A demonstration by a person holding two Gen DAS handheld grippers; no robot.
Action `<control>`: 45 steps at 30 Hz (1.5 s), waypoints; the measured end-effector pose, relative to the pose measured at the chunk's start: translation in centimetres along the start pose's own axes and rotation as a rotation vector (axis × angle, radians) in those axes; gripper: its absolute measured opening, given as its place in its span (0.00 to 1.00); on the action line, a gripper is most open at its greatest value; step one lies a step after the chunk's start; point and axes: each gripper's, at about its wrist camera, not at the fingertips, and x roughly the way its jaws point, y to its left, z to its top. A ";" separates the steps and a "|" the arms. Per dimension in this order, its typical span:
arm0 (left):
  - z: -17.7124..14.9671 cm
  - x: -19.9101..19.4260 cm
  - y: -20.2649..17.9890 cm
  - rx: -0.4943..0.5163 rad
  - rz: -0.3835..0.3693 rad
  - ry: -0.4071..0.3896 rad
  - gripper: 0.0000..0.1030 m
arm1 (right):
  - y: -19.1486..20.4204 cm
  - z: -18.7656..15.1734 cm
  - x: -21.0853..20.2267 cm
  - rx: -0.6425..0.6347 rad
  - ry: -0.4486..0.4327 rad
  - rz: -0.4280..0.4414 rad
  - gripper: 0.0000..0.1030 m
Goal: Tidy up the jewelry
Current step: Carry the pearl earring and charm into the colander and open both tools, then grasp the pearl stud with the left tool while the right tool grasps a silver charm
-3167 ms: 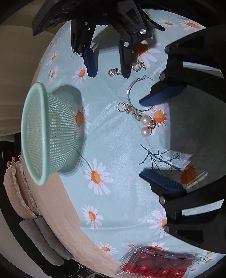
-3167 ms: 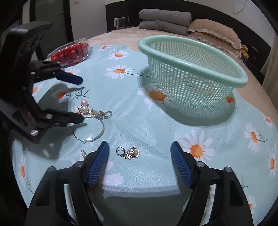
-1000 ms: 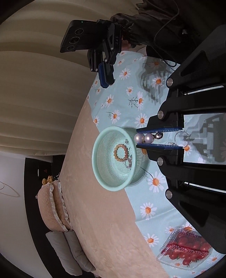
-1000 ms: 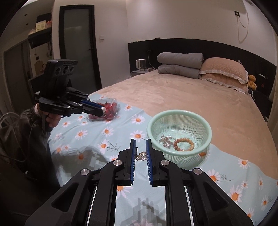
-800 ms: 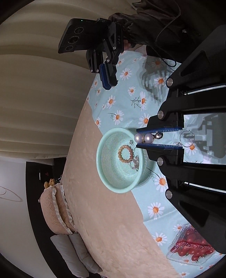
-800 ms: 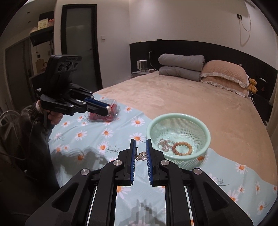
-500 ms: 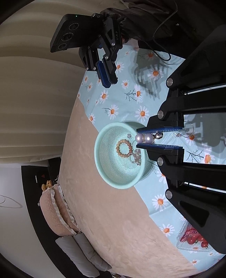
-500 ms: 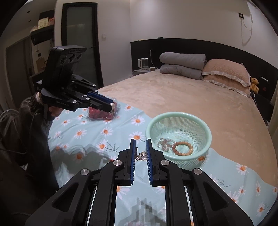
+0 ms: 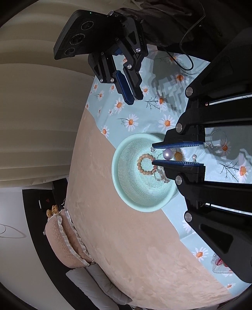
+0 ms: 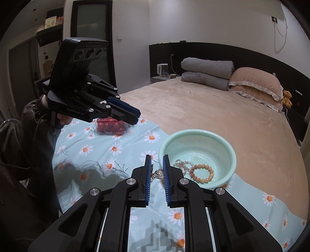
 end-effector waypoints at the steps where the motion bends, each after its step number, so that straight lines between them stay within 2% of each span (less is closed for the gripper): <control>1: 0.1 0.3 0.1 0.000 -0.007 0.003 0.12 | -0.1 0.2 0.2 -0.004 0.003 -0.001 0.11; 13: 2.2 6.5 1.8 -0.023 -0.069 0.056 0.12 | -3.5 0.8 4.5 0.029 0.039 -0.002 0.11; 18: 2.2 9.3 2.6 -0.041 -0.072 0.085 0.12 | -5.4 -0.1 6.9 0.073 0.073 -0.050 0.12; 19: 2.0 9.7 2.7 -0.045 -0.070 0.090 0.15 | -5.9 -0.4 7.4 0.093 0.086 -0.075 0.14; 20: 1.8 9.9 2.9 -0.051 -0.063 0.094 0.32 | -6.4 -0.7 8.0 0.113 0.105 -0.089 0.15; 21: 1.6 10.1 3.1 -0.055 -0.046 0.093 0.59 | -6.9 -1.0 8.3 0.127 0.112 -0.110 0.18; 22: 1.3 10.0 3.3 -0.058 -0.022 0.087 0.69 | -7.2 -1.4 8.5 0.140 0.112 -0.127 0.25; 24: 0.8 9.7 3.6 -0.070 -0.015 0.076 0.75 | -7.8 -1.9 8.4 0.169 0.091 -0.143 0.41; 25: 0.6 9.4 3.9 -0.077 -0.003 0.070 0.78 | -8.0 -2.1 8.2 0.187 0.078 -0.155 0.53; 26: 0.5 9.2 4.2 -0.082 0.021 0.066 0.87 | -8.2 -2.2 8.0 0.199 0.068 -0.164 0.56; 27: 0.2 8.9 4.4 -0.086 0.043 0.062 0.90 | -8.4 -2.3 7.8 0.209 0.063 -0.165 0.56; 30: -0.6 7.7 5.0 -0.099 0.065 0.058 0.94 | -8.2 -2.3 7.6 0.201 0.068 -0.182 0.58; 36: -1.9 6.5 5.7 -0.135 0.100 0.063 0.94 | -6.6 -1.6 6.9 0.155 0.075 -0.192 0.61; 42: -3.6 5.2 5.1 -0.161 0.123 0.061 0.94 | -4.1 -1.2 6.2 0.111 0.086 -0.203 0.70; 45: -4.4 4.7 4.8 -0.180 0.131 0.056 0.94 | -2.5 -1.7 5.7 0.075 0.085 -0.213 0.79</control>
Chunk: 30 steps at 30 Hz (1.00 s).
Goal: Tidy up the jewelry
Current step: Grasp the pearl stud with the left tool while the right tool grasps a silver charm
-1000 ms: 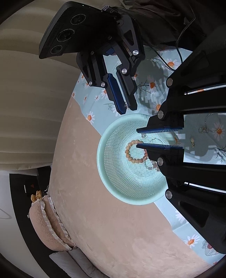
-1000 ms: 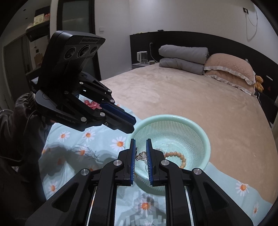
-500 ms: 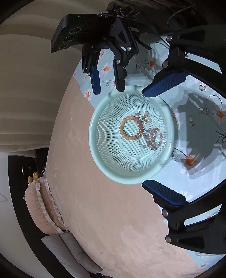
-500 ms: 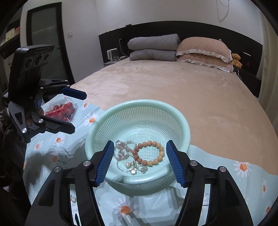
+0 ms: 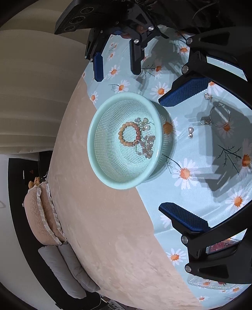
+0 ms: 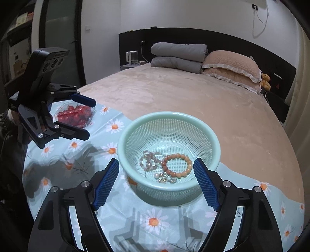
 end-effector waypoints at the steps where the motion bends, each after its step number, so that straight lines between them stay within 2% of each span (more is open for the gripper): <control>1: -0.3 -0.1 0.0 -0.009 0.002 -0.001 0.94 | 0.5 -0.3 -0.1 -0.013 -0.001 -0.009 0.84; 9: -3.1 0.6 -0.2 -0.111 0.043 0.034 0.94 | 2.2 -3.3 0.5 0.001 0.063 -0.004 0.84; 14: -4.6 2.2 -0.9 -0.139 0.060 0.057 0.94 | 4.2 -6.0 1.4 0.009 0.080 0.036 0.84; 18: -5.5 4.8 -1.5 -0.171 0.086 0.150 0.94 | 7.2 -8.4 3.1 -0.026 0.125 0.031 0.84; 22: -6.3 6.7 -1.9 -0.209 0.049 0.179 0.94 | 8.1 -10.3 3.8 0.038 0.104 0.074 0.84; 24: -6.5 7.4 -2.4 -0.196 0.042 0.188 0.94 | 8.3 -10.7 4.2 0.088 0.095 0.100 0.84; 25: -6.6 7.7 -2.7 -0.185 0.049 0.190 0.94 | 8.4 -10.8 4.4 0.100 0.095 0.113 0.82; 27: -6.6 8.2 -2.8 -0.188 0.057 0.190 0.94 | 8.7 -10.8 5.0 0.093 0.105 0.117 0.69; 30: -6.4 8.7 -3.0 -0.209 0.016 0.182 0.91 | 8.9 -10.7 6.1 0.099 0.135 0.109 0.63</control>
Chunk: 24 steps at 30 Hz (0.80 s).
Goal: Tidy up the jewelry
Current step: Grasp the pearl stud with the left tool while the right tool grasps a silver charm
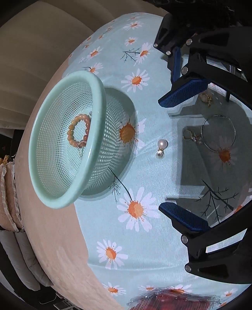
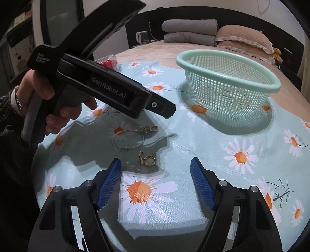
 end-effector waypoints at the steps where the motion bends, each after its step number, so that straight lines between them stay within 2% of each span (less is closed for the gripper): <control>1: 0.1 0.2 -0.2 0.003 0.002 0.002 0.89 | 0.0 0.1 0.2 0.002 -0.001 0.002 0.63; 3: 0.2 0.8 -0.8 0.017 -0.018 0.024 0.77 | 0.1 0.3 0.4 0.004 0.001 0.000 0.59; 5: 0.1 1.7 -1.4 0.030 -0.047 0.060 0.70 | 0.4 0.3 0.7 -0.008 0.017 -0.016 0.59; 8: -0.5 2.4 -2.2 0.073 -0.024 0.067 0.68 | 0.8 0.2 1.0 -0.032 0.023 -0.043 0.59; 10: -0.8 2.6 -2.6 0.099 0.005 0.066 0.65 | 0.6 0.2 0.9 -0.020 0.025 -0.016 0.51; 11: -0.8 2.7 -2.7 0.109 0.024 0.064 0.60 | 0.6 0.3 0.9 -0.019 0.026 -0.007 0.43; 13: -1.0 2.7 -2.7 0.112 0.031 0.055 0.54 | 0.8 0.4 1.0 -0.027 0.031 0.001 0.37; 14: -1.1 2.6 -2.4 0.101 0.030 0.051 0.43 | 1.0 0.4 1.0 -0.037 0.034 0.003 0.32; 15: -1.0 2.5 -2.1 0.085 0.033 0.049 0.23 | 1.2 0.5 1.0 -0.044 0.035 -0.001 0.26; 17: -1.0 2.5 -1.5 0.042 -0.011 0.056 0.15 | 1.4 0.5 1.1 -0.035 0.041 0.023 0.16; 18: -1.1 2.4 -1.4 0.044 -0.018 0.058 0.11 | 1.4 0.5 1.1 -0.031 0.041 0.018 0.16; 20: -1.4 2.3 -1.6 0.060 -0.015 0.051 0.11 | 1.3 0.5 1.0 -0.019 0.039 0.021 0.16; 24: -1.5 1.6 -1.1 0.013 -0.064 0.054 0.11 | 0.8 0.4 -0.1 0.023 0.045 0.059 0.16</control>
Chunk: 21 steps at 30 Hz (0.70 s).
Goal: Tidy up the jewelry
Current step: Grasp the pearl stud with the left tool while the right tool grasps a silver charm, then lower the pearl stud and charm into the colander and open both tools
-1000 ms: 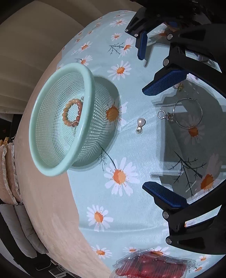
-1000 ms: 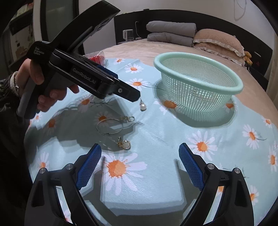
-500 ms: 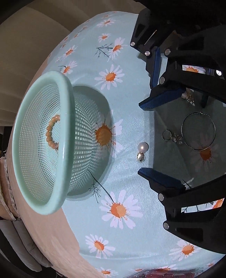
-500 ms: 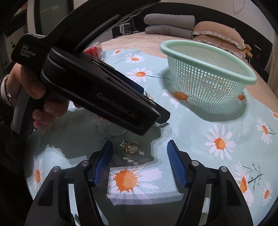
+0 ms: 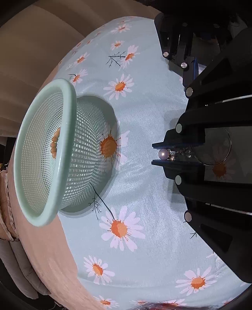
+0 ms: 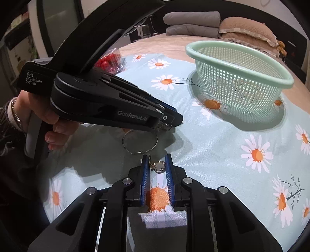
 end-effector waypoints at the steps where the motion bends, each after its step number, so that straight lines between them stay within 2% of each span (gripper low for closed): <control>1: -0.2 -0.4 0.1 -0.004 -0.006 -0.001 0.11 | 0.0 -0.1 -0.4 -0.003 0.002 0.001 0.16; 7: 0.3 -4.0 0.5 0.000 -0.020 -0.045 0.11 | -1.0 -0.3 -3.6 -0.013 -0.021 -0.028 0.16; 11: 1.4 -7.2 0.3 0.024 -0.003 -0.092 0.11 | -2.0 0.6 -6.3 -0.016 -0.054 -0.057 0.16; 21: 5.4 -13.1 -0.6 0.077 0.046 -0.184 0.11 | -4.3 4.8 -13.9 -0.045 -0.162 -0.181 0.16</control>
